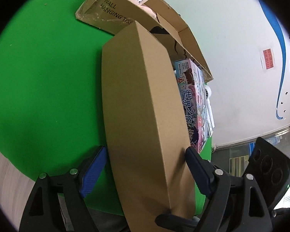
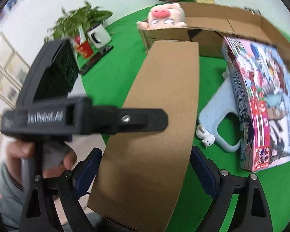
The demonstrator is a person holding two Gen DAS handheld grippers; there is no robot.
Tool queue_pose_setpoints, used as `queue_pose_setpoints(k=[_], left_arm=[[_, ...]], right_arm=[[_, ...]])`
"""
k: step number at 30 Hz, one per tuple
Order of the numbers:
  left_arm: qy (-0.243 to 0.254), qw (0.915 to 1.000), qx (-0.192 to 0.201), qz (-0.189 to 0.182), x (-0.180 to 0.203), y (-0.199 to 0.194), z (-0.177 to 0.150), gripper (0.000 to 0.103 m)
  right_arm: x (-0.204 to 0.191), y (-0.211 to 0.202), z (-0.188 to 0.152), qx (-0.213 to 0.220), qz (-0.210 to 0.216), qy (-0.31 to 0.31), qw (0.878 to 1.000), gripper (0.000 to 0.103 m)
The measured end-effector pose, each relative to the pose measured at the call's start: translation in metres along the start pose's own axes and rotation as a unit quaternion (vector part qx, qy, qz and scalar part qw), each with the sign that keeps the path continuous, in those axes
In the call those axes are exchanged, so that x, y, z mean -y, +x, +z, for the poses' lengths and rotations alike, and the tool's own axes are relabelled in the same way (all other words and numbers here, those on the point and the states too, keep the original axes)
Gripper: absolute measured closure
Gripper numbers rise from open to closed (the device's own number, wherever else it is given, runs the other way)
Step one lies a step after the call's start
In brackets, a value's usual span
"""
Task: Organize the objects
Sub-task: 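Grasp the long brown cardboard box with the right gripper, then lift the long brown box and carry it over the open box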
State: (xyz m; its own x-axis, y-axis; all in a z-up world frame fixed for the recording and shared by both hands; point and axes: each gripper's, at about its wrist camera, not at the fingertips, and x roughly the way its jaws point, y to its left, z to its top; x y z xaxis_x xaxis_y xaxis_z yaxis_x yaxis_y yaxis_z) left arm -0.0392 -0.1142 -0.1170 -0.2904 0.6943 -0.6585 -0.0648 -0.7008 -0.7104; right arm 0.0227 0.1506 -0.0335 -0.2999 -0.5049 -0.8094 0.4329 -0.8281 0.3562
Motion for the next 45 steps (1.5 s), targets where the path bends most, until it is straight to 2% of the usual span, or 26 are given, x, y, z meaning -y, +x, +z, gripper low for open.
queue_pose_setpoints(k=[7,11,15,19,20,25,26,30,35,42,45], left_arm=[[0.033,0.9985,0.020,0.040,0.031,-0.012,-0.005,0.024],[0.062,0.9956,0.053,0.046,0.064,-0.033,-0.002,0.024],[0.107,0.9883,0.093,0.057,0.108,-0.055,0.007,0.024],[0.136,0.9813,0.127,0.050,0.145,-0.067,0.022,0.024],[0.139,0.9803,0.132,0.050,0.156,-0.059,0.031,0.024],[0.155,0.9745,0.156,0.043,0.183,-0.071,0.056,0.024],[0.158,0.9738,0.159,0.041,0.188,-0.068,0.070,0.024],[0.171,0.9704,0.168,0.032,0.209,-0.073,0.093,0.024],[0.168,0.9713,0.167,0.015,0.217,-0.067,0.130,0.024],[0.187,0.9651,0.176,0.048,0.237,-0.060,0.163,0.024],[0.184,0.9652,0.178,0.054,0.232,-0.058,0.175,0.024]], right_arm=[[0.013,-0.008,0.001,0.001,0.045,0.014,0.999,0.015],[0.009,-0.034,0.009,0.042,0.051,-0.001,0.998,0.015],[0.008,-0.070,0.024,0.087,0.060,-0.020,0.994,0.015],[0.008,-0.108,0.045,0.127,0.052,-0.050,0.989,0.015],[0.009,-0.115,0.050,0.133,0.049,-0.056,0.988,0.015],[0.021,-0.144,0.082,0.152,0.037,-0.078,0.985,0.015],[0.024,-0.147,0.089,0.154,0.037,-0.078,0.984,0.015],[0.033,-0.157,0.119,0.161,0.029,-0.078,0.983,0.015],[0.035,-0.166,0.163,0.162,0.001,-0.094,0.982,0.015],[0.037,-0.169,0.216,0.113,-0.043,-0.140,0.983,0.016],[0.036,-0.166,0.230,0.108,-0.037,-0.137,0.984,0.016]])
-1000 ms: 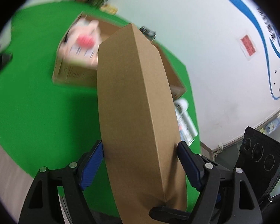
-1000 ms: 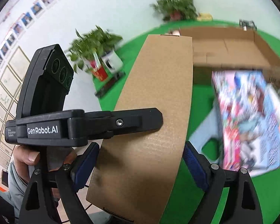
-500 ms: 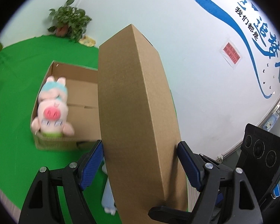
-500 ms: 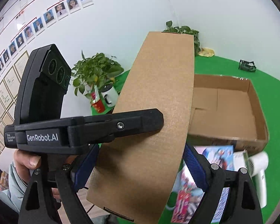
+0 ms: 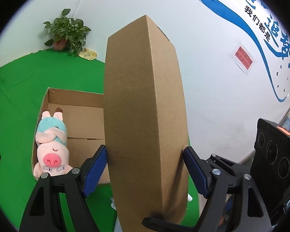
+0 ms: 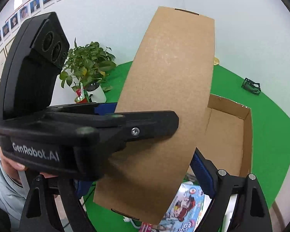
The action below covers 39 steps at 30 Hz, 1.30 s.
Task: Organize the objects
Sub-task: 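Lift the long brown box and carry it over the open box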
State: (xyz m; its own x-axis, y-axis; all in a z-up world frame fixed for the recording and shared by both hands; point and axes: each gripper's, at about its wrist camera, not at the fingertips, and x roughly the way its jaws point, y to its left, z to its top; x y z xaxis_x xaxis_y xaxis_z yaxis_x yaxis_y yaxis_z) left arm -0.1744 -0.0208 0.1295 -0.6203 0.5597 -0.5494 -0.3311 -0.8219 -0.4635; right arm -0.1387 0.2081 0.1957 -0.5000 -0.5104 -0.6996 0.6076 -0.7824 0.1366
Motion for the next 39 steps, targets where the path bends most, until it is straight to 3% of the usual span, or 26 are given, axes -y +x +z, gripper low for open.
queue_pose_setpoints(k=[11,23,30,34,39], left_arm=[[-0.023,0.9993,-0.028,0.012,-0.054,0.044,0.018,0.024],[-0.064,0.9946,-0.081,0.007,-0.117,0.108,0.024,0.024],[-0.104,0.9877,-0.116,0.011,-0.145,0.136,0.019,0.024],[-0.119,0.9849,-0.125,0.012,-0.151,0.143,0.021,0.024],[-0.096,0.9859,-0.133,0.035,-0.143,0.148,0.029,0.024]], right_arm=[[0.012,0.060,0.015,-0.006,0.031,0.050,0.998,0.016],[0.031,0.142,0.027,-0.058,0.043,0.081,0.994,0.016],[0.051,0.180,0.024,-0.087,0.060,0.112,0.988,0.016],[0.060,0.191,0.023,-0.090,0.071,0.131,0.985,0.016],[0.065,0.199,0.029,-0.096,0.066,0.120,0.986,0.019]])
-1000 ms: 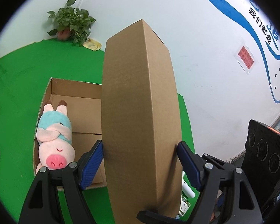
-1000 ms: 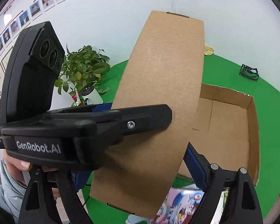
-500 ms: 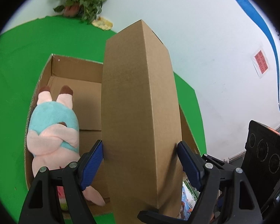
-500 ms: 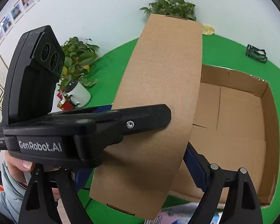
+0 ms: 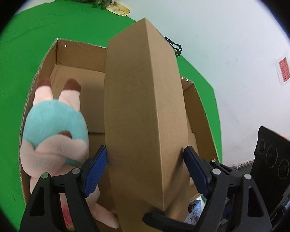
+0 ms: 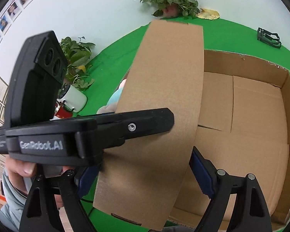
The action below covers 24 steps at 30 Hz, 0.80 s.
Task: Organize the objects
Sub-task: 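Lift the long brown box and carry it over the open box, then lower the long box into the open box beside the pig, release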
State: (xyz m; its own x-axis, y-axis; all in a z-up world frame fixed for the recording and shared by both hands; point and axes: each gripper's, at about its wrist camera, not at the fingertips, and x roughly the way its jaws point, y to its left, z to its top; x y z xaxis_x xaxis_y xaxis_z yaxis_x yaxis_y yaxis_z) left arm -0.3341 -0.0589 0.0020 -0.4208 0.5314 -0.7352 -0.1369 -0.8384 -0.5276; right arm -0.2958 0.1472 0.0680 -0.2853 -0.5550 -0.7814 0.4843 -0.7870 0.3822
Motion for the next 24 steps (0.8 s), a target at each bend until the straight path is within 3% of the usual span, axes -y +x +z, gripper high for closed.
queue_pose_setpoints(k=[10,15,20,24], left_arm=[[0.000,0.9983,-0.048,0.032,-0.005,0.028,-0.008,0.024],[0.019,0.9935,-0.061,0.095,0.004,0.025,-0.011,0.023],[0.035,0.9933,-0.017,0.109,0.013,-0.014,-0.013,0.023],[0.047,0.9926,0.015,0.111,0.022,-0.039,-0.024,0.023]], right_arm=[[0.030,0.025,-0.008,-0.023,0.008,0.048,0.999,0.021],[0.036,0.035,-0.012,-0.032,0.022,0.069,0.997,0.021],[0.038,0.049,-0.015,-0.052,0.039,0.088,0.994,0.018],[0.050,0.068,-0.018,-0.050,0.073,0.088,0.992,0.007]])
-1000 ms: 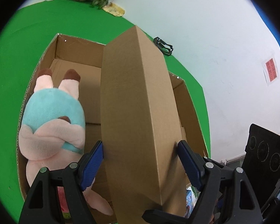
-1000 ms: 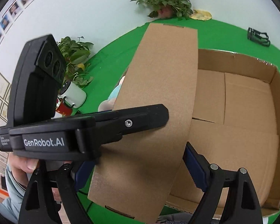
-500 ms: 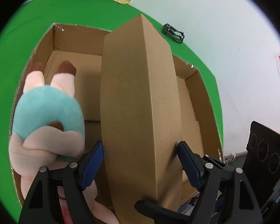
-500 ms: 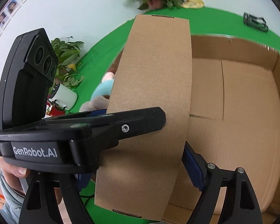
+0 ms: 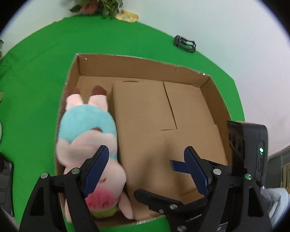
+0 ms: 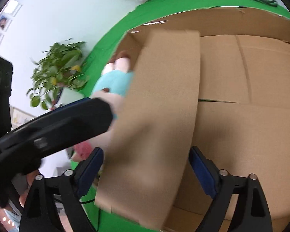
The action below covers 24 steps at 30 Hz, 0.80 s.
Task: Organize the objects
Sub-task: 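Lower the long box into the open box beside the pig, release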
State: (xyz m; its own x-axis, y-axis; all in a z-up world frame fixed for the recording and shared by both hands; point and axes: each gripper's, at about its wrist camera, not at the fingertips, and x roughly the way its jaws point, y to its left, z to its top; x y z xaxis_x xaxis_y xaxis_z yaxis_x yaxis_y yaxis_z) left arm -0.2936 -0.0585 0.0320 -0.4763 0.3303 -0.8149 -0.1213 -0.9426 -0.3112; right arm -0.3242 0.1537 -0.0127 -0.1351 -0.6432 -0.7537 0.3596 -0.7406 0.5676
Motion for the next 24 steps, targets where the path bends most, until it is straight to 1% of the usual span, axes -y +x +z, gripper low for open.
queue_pose_setpoints(k=[1,2,3,5,6,7,8,9,11,12,13,14,15,16,17,18,19,20,21,22,24], left_arm=[[0.002,1.0000,0.008,-0.004,0.000,-0.007,-0.006,0.023],[0.006,0.9998,0.014,-0.009,0.002,-0.013,-0.011,0.023],[0.007,0.9998,0.017,-0.011,0.003,-0.016,-0.017,0.023],[0.005,0.9995,0.024,-0.021,0.001,-0.019,-0.027,0.023],[0.002,0.9992,0.026,-0.029,0.000,-0.021,-0.034,0.023],[-0.003,0.9990,0.029,-0.035,-0.001,-0.022,-0.041,0.023],[-0.005,0.9988,0.030,-0.037,-0.003,-0.024,-0.050,0.023],[-0.006,0.9987,0.032,-0.040,-0.004,-0.024,-0.056,0.023],[-0.008,0.9982,0.035,-0.048,-0.004,-0.023,-0.067,0.023],[-0.009,0.9982,0.034,-0.050,-0.003,-0.020,-0.071,0.023],[-0.008,0.9983,0.032,-0.047,-0.002,-0.018,-0.074,0.023],[-0.004,0.9986,0.029,-0.043,0.000,-0.014,-0.077,0.025],[0.000,0.9989,0.027,-0.039,0.002,-0.010,-0.080,0.025],[-0.001,0.9989,0.023,-0.041,0.003,-0.007,-0.083,0.025],[-0.003,0.9989,0.020,-0.043,0.003,-0.005,-0.086,0.026],[-0.006,0.9989,0.013,-0.046,0.003,-0.002,-0.089,0.032],[-0.007,0.9988,0.009,-0.048,0.003,0.000,-0.090,0.034],[-0.006,0.9987,0.006,-0.049,0.003,0.001,-0.092,0.034],[-0.006,0.9987,0.003,-0.051,0.002,0.002,-0.093,0.034],[-0.005,0.9987,0.001,-0.051,0.002,0.003,-0.094,0.034],[-0.001,0.9988,0.001,-0.049,0.001,0.001,-0.096,0.034]], right_arm=[[0.005,0.007,0.007,-0.003,0.013,-0.011,1.000,0.002],[-0.006,0.002,-0.010,0.000,0.015,-0.020,1.000,0.002],[-0.009,0.000,-0.014,0.007,0.016,-0.029,0.999,0.002],[-0.012,-0.019,-0.028,0.021,0.025,-0.041,0.999,0.002],[-0.007,-0.027,-0.029,0.024,0.022,-0.047,0.998,0.002],[-0.008,-0.039,-0.030,0.025,0.007,-0.060,0.998,0.002],[-0.003,-0.043,-0.034,0.026,-0.004,-0.067,0.997,0.004],[0.005,-0.048,-0.037,0.028,-0.012,-0.064,0.997,0.008],[0.020,-0.055,-0.034,0.025,-0.026,-0.042,0.998,0.012],[0.025,-0.053,-0.030,0.024,-0.038,-0.030,0.999,0.017],[0.036,-0.056,-0.028,0.023,-0.049,-0.024,0.998,0.020],[0.037,-0.054,-0.027,0.021,-0.053,-0.021,0.998,0.021],[0.039,-0.050,-0.024,0.017,-0.052,-0.018,0.998,0.024],[0.044,-0.048,-0.022,0.010,-0.044,-0.010,0.999,0.030],[0.044,-0.037,-0.017,0.003,-0.039,-0.003,0.999,0.034],[0.043,-0.029,-0.015,-0.005,-0.032,0.004,0.999,0.044],[0.042,-0.022,-0.015,-0.014,-0.021,0.010,1.000,0.055],[0.036,-0.007,-0.012,-0.021,-0.008,0.014,1.000,0.059],[0.035,-0.003,-0.013,-0.028,0.013,0.020,0.999,0.063],[0.032,0.007,-0.013,-0.030,0.018,0.023,0.999,0.063],[0.028,0.007,-0.015,-0.025,0.013,0.018,0.999,0.063]])
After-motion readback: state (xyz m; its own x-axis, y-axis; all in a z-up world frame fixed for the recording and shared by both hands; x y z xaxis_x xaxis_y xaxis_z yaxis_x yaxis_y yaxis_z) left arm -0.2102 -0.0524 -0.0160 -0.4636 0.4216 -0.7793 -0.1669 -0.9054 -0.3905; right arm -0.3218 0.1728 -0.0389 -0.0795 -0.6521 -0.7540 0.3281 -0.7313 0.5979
